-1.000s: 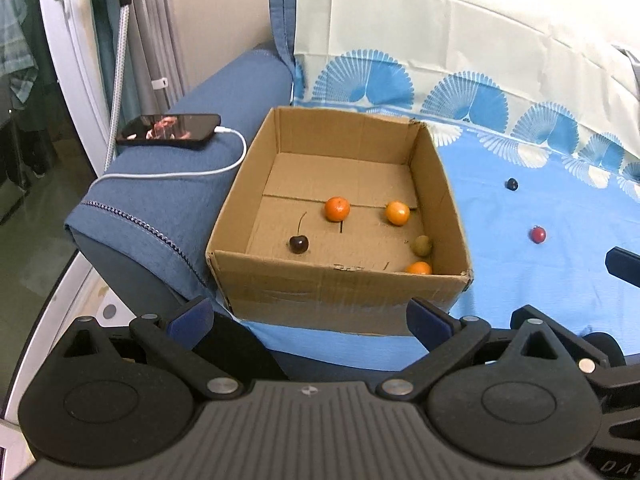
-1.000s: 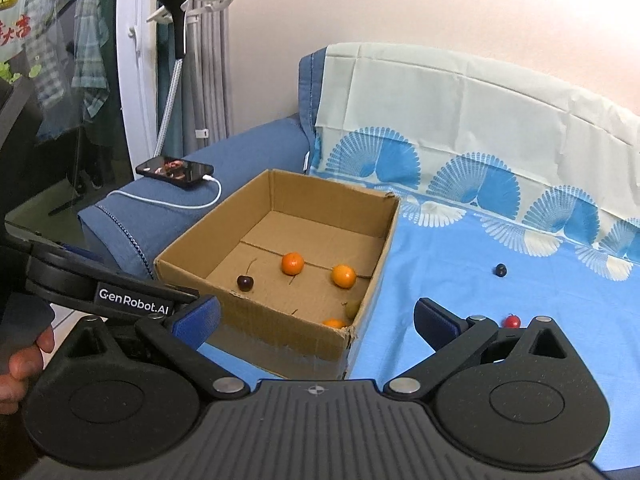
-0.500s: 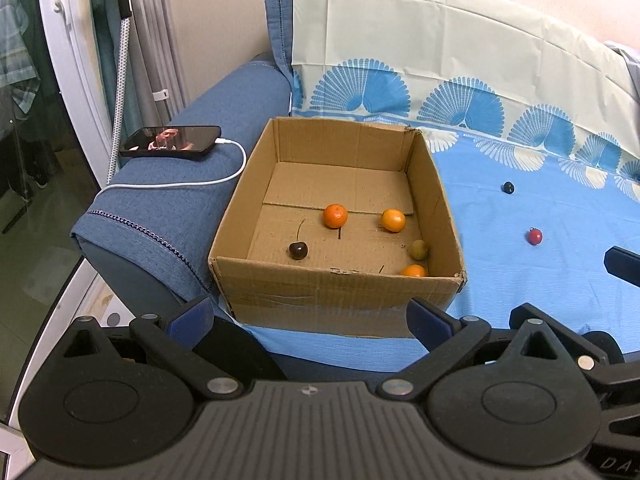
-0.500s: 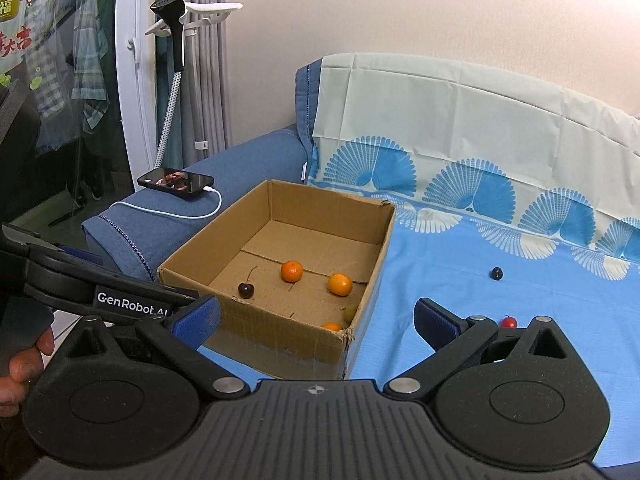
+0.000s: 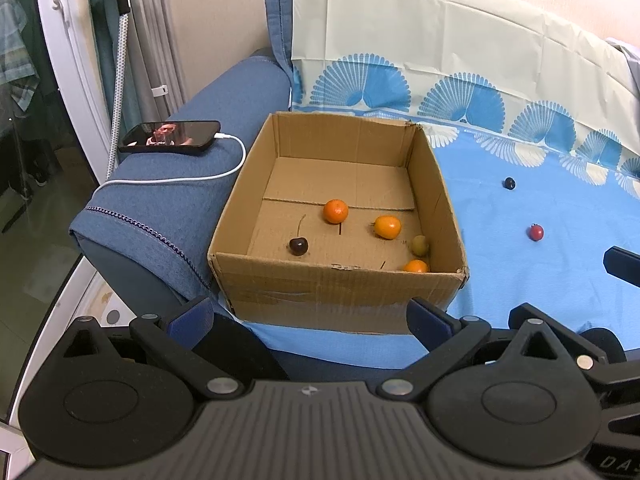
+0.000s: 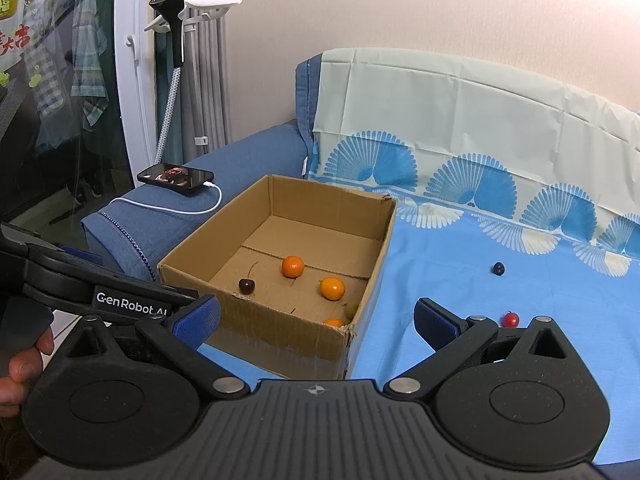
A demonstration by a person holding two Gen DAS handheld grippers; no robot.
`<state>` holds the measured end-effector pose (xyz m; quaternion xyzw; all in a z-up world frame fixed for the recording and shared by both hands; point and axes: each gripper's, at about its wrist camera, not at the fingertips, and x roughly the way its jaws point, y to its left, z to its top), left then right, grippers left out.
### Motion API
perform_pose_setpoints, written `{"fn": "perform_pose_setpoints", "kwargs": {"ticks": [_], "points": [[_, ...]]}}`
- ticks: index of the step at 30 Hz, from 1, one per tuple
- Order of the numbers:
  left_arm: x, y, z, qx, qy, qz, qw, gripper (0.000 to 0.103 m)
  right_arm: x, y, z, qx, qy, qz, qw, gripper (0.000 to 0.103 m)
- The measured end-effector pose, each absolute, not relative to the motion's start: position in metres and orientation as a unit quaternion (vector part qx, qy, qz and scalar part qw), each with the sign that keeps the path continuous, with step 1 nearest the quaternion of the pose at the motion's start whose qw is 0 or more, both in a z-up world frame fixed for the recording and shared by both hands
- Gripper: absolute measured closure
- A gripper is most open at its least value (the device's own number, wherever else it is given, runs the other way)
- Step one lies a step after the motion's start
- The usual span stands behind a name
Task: Organize fruits
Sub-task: 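Withdraw both grippers from the box and hold above the sheet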
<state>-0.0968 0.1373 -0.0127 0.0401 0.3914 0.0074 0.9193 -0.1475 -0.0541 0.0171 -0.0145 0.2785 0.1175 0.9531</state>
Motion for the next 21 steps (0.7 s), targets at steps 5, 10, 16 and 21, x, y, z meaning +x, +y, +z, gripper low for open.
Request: {"fn": "perform_pose_setpoints", "kwargs": {"ticks": [5, 10, 16, 21], "points": [[-0.0944, 0.1375, -0.0141, 0.040, 0.395, 0.007, 0.918, 0.000, -0.1451, -0.0535, 0.0159, -0.013, 0.282, 0.117, 0.952, 0.001], [-0.0929, 0.1372, -0.0159, 0.041, 0.397, 0.008, 0.917, 0.000, -0.1437, -0.0540, 0.0142, -0.012, 0.284, 0.118, 0.951, 0.001], [-0.0920, 0.1360, -0.0171, 0.043, 0.399, 0.009, 0.916, 0.000, -0.1423, -0.0538, 0.0121, -0.009, 0.287, 0.118, 0.951, 0.001], [-0.0903, 0.1352, -0.0189, 0.045, 0.401, 0.010, 0.915, 0.000, -0.1410, -0.0542, 0.0104, -0.007, 0.289, 0.118, 0.950, 0.001]]}}
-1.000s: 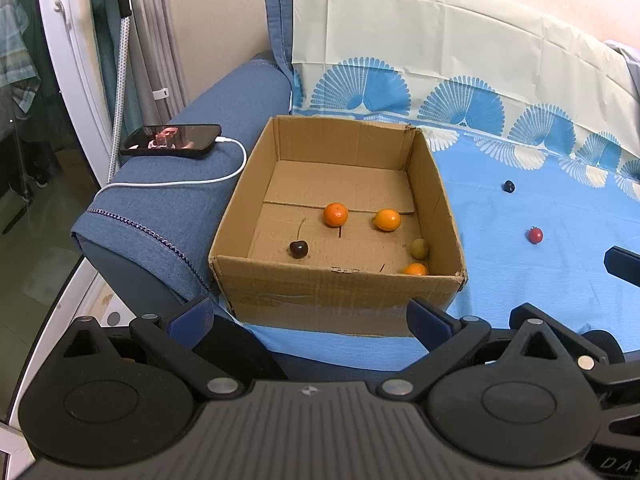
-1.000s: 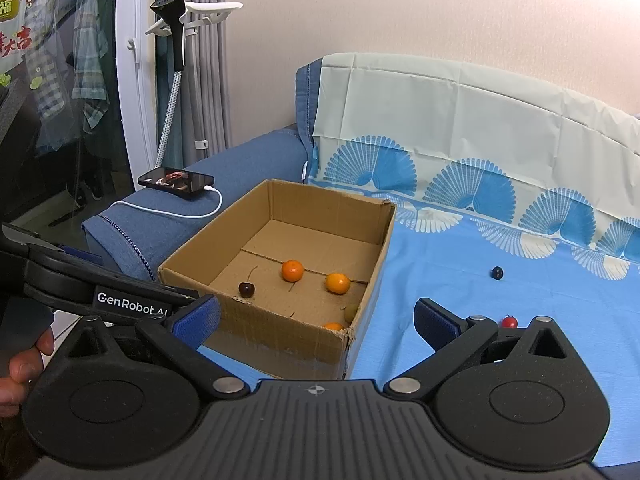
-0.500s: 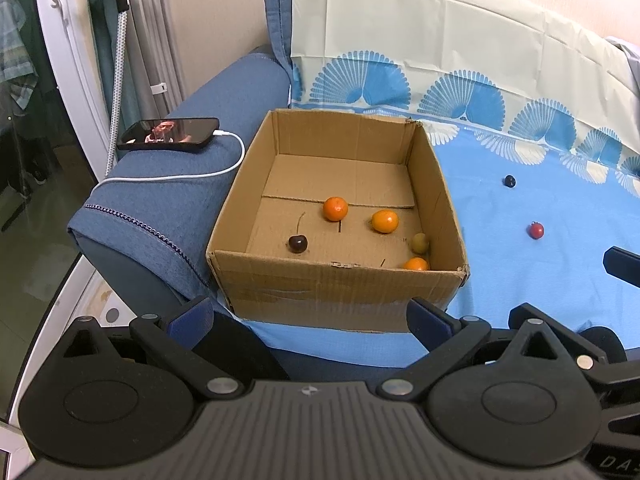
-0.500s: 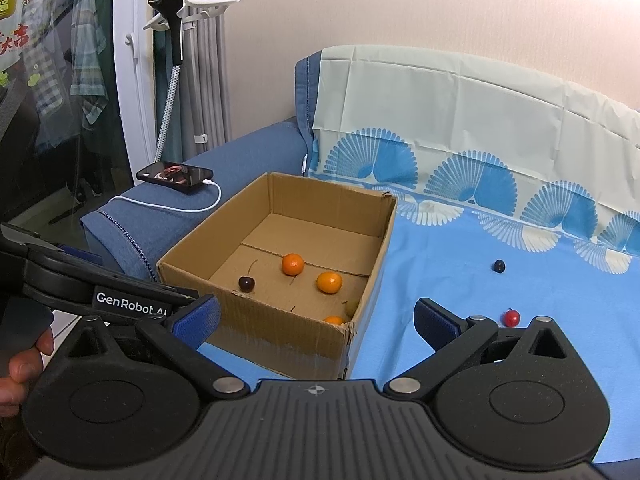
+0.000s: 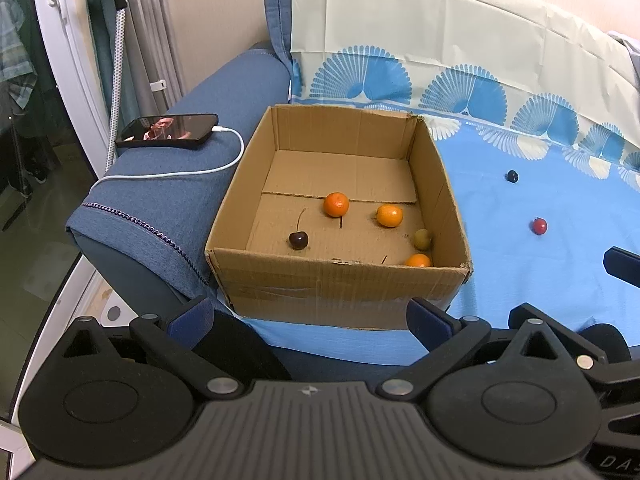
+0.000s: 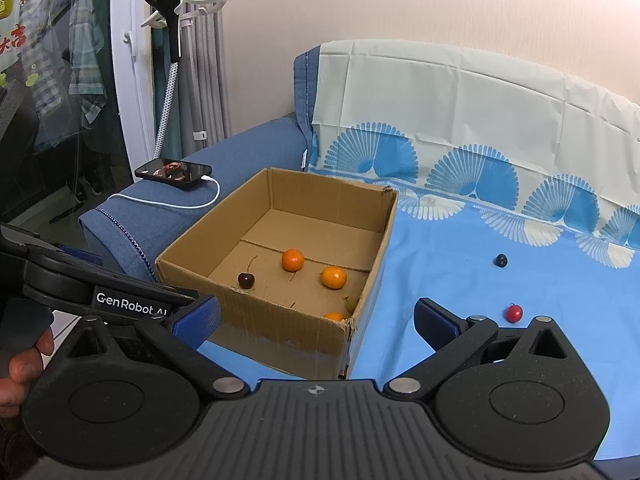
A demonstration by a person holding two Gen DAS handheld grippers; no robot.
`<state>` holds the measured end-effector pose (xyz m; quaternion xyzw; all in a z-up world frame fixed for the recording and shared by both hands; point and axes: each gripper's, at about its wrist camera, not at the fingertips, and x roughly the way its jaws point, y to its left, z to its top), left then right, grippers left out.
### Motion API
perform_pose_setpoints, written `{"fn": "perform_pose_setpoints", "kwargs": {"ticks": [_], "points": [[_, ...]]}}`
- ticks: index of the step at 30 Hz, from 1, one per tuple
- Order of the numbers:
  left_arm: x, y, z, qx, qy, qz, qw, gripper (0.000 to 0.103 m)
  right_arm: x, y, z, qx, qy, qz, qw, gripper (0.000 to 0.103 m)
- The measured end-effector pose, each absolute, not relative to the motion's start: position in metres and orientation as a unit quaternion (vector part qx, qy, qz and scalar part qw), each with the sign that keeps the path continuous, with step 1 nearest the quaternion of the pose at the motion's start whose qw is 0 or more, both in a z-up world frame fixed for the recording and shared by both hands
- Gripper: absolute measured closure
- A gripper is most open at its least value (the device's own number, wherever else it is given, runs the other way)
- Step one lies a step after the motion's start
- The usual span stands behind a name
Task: Organize fruits
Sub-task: 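Withdraw both grippers from the box and hold above the sheet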
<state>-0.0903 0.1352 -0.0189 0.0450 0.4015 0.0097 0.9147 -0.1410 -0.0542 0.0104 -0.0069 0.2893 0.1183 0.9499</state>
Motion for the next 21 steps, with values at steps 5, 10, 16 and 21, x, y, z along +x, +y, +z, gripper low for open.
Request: {"fn": "perform_pose_setpoints", "kwargs": {"ticks": [5, 10, 16, 21], "points": [[-0.087, 0.134, -0.021, 0.049, 0.406, 0.010, 0.912, 0.000, -0.138, -0.055, 0.007, -0.004, 0.293, 0.119, 0.949, 0.001], [-0.083, 0.132, -0.023, 0.052, 0.412, 0.009, 0.910, 0.000, -0.135, -0.058, 0.004, -0.002, 0.294, 0.120, 0.948, 0.001], [-0.076, 0.128, -0.023, 0.056, 0.416, 0.010, 0.907, 0.000, -0.133, -0.059, 0.003, -0.001, 0.294, 0.120, 0.948, 0.001], [-0.070, 0.125, -0.025, 0.059, 0.421, 0.011, 0.905, 0.000, -0.127, -0.062, 0.001, 0.002, 0.297, 0.120, 0.947, 0.001]]}}
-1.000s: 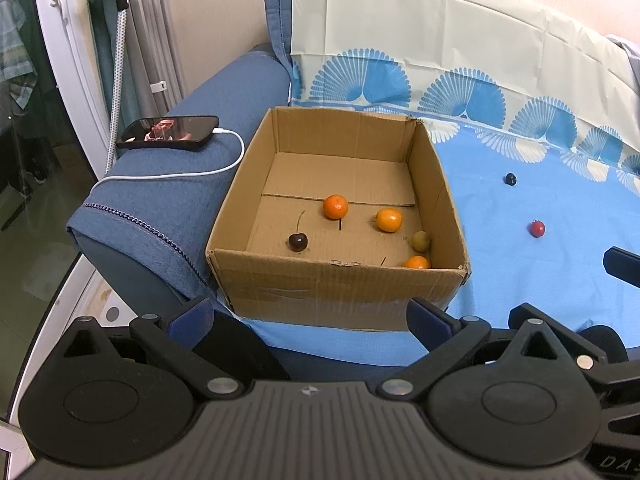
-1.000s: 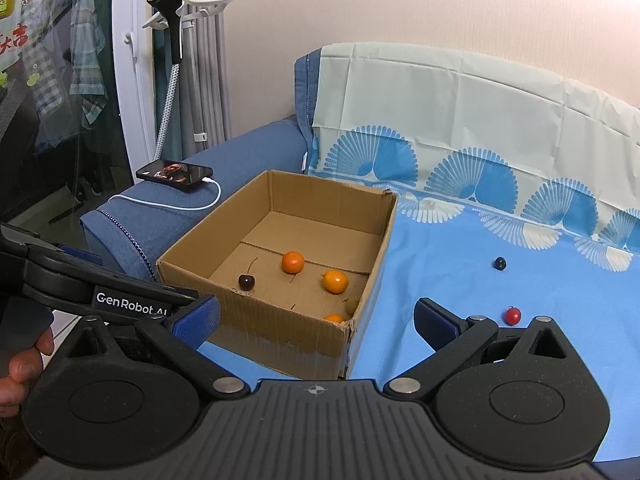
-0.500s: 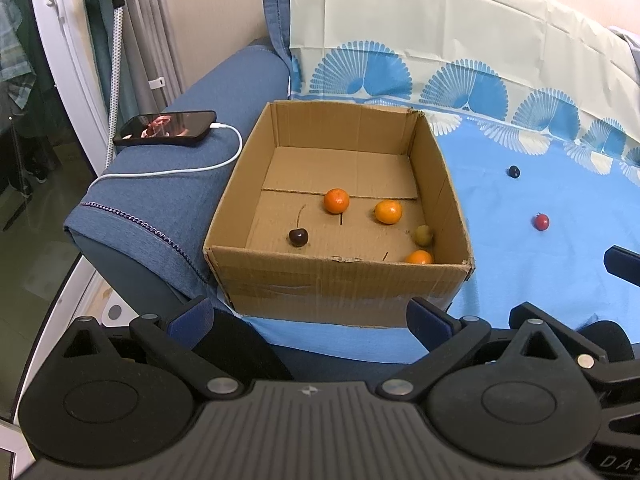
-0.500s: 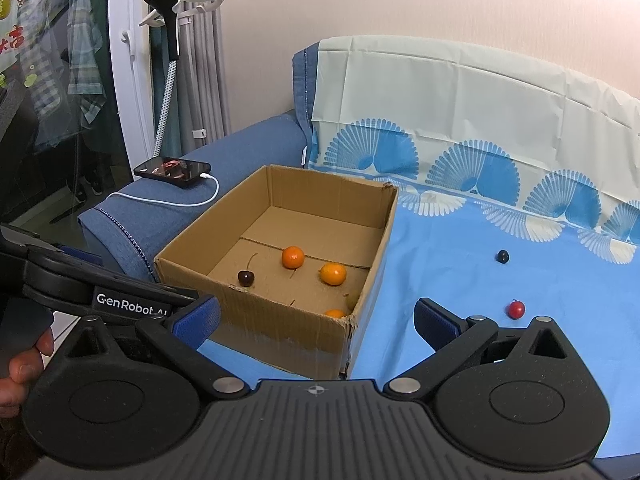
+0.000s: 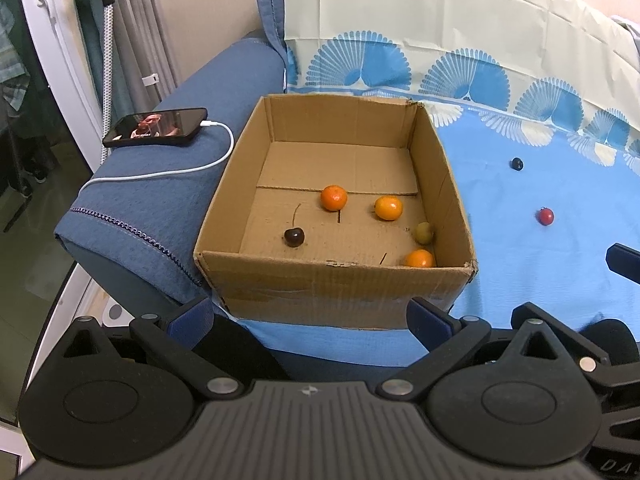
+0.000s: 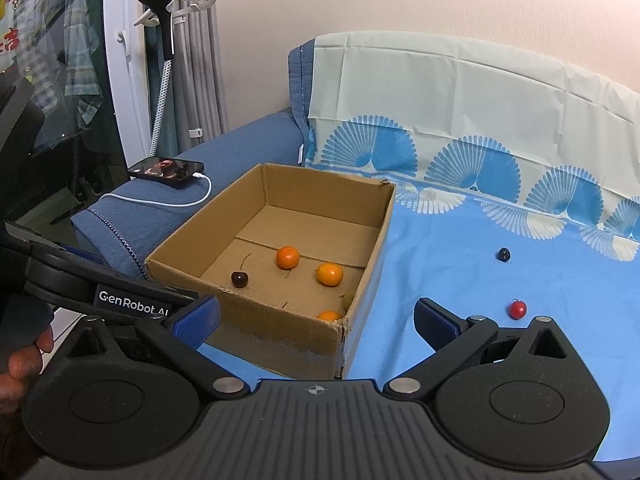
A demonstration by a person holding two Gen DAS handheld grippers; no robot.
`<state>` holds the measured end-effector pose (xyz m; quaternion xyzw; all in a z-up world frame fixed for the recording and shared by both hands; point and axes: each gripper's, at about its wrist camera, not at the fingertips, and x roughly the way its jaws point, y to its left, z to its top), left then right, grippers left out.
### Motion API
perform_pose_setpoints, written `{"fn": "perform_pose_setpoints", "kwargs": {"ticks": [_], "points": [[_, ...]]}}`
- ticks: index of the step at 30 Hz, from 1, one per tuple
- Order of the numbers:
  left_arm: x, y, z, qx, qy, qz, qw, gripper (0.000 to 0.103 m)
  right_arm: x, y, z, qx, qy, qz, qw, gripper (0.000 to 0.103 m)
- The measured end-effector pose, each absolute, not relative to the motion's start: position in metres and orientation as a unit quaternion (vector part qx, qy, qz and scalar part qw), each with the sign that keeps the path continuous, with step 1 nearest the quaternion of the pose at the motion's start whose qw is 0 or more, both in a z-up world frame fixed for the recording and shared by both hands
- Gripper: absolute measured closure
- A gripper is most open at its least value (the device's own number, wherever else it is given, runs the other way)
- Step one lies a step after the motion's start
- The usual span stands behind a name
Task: Organize fruits
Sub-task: 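Withdraw both grippers from the box and hold above the sheet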
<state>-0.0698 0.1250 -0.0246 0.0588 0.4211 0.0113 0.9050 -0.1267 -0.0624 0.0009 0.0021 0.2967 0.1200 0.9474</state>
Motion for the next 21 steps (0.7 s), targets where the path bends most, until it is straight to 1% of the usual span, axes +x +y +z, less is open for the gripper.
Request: {"fn": "perform_pose_setpoints", "kwargs": {"ticks": [13, 21], "points": [[-0.046, 0.110, -0.033, 0.076, 0.439, 0.010, 0.895, 0.000, -0.106, -0.081, -0.012, 0.027, 0.307, 0.117, 0.944, 0.001], [-0.017, 0.080, -0.042, 0.099, 0.453, -0.010, 0.886, 0.000, -0.085, -0.110, -0.025, 0.054, 0.312, 0.093, 0.944, 0.001]]}}
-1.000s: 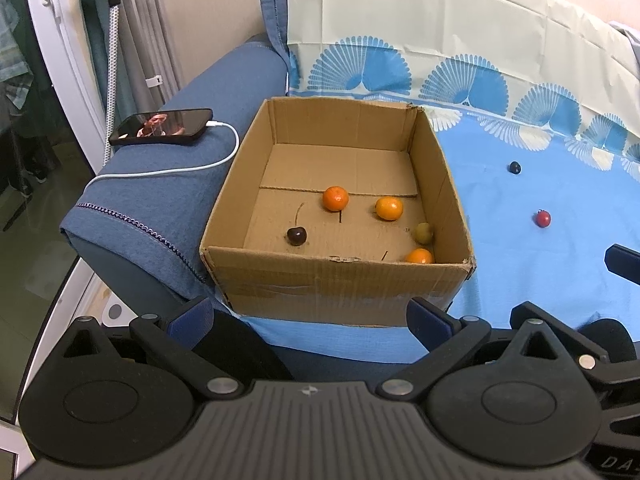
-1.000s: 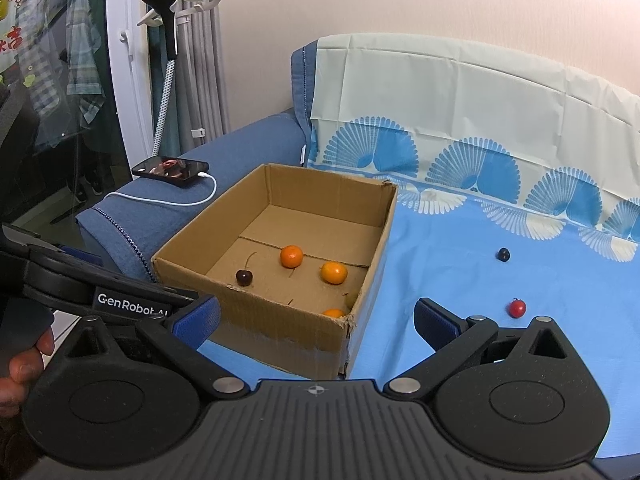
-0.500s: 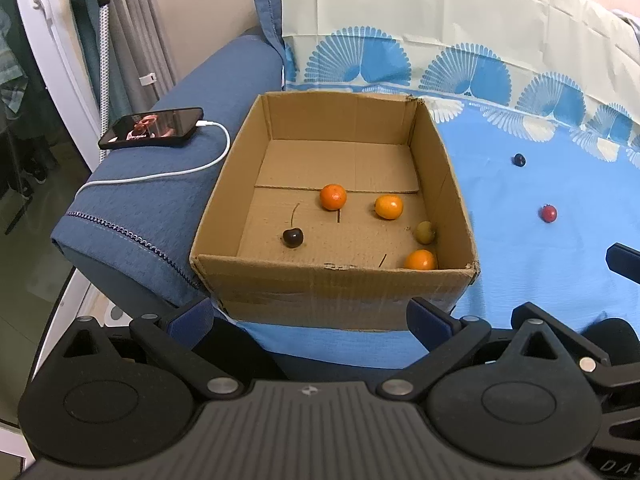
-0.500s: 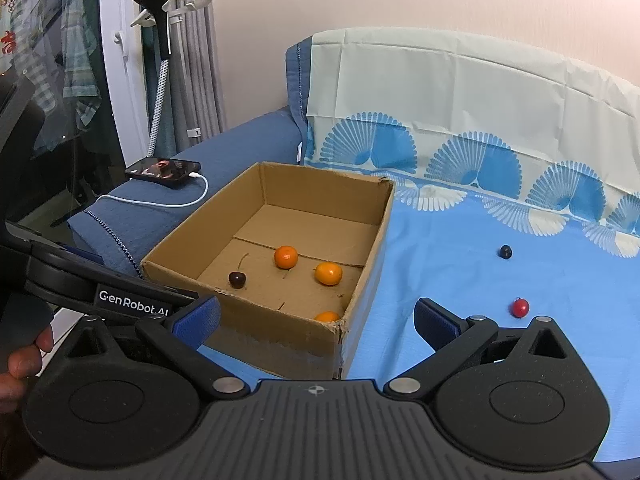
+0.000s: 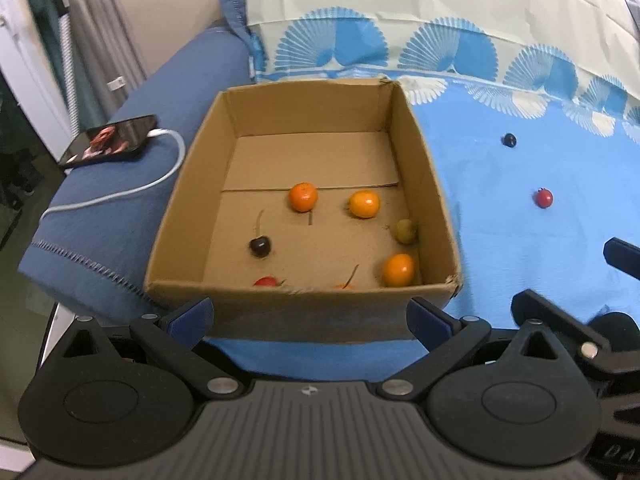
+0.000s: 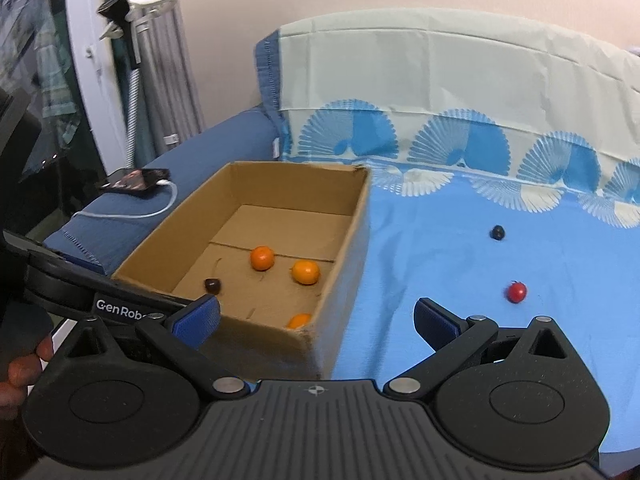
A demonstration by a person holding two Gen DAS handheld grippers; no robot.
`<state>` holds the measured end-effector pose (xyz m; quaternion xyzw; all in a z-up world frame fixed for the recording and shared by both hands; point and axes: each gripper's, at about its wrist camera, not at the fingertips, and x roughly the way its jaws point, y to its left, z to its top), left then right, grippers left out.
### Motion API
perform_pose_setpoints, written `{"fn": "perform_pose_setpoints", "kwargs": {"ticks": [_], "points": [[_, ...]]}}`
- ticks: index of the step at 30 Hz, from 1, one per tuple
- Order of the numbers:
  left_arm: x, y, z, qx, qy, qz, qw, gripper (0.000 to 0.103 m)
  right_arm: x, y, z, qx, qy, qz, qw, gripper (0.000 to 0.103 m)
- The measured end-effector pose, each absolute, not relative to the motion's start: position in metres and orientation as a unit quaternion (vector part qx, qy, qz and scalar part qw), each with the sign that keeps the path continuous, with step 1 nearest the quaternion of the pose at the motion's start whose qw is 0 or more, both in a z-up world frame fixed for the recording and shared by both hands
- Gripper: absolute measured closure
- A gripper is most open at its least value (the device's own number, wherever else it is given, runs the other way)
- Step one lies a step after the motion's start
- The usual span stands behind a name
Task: Organize fruits
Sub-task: 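Withdraw both grippers from the box and hold above the sheet, then grasp the dark cherry with the left gripper while the right grasps the red tomato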
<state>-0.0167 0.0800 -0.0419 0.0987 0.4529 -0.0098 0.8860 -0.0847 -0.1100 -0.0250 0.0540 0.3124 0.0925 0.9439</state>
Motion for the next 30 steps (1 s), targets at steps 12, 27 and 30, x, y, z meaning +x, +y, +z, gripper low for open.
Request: {"fn": "perform_pose_setpoints", "kwargs": {"ticks": [12, 27, 30], "points": [[0.072, 0.005, -0.055, 0.118, 0.464, -0.047, 0.877, 0.000, 0.002, -0.234, -0.092, 0.088, 0.335, -0.085, 0.934, 0.001], [0.155, -0.075, -0.097, 0.152, 0.481, -0.067, 0.861, 0.000, 0.123, -0.293, -0.223, 0.083, 0.391, -0.138, 0.906, 0.011], [0.166, -0.087, -0.105, 0.158, 0.485, -0.071, 0.857, 0.000, 0.121, -0.293, -0.228, 0.082, 0.389, -0.130, 0.908, 0.027]]}}
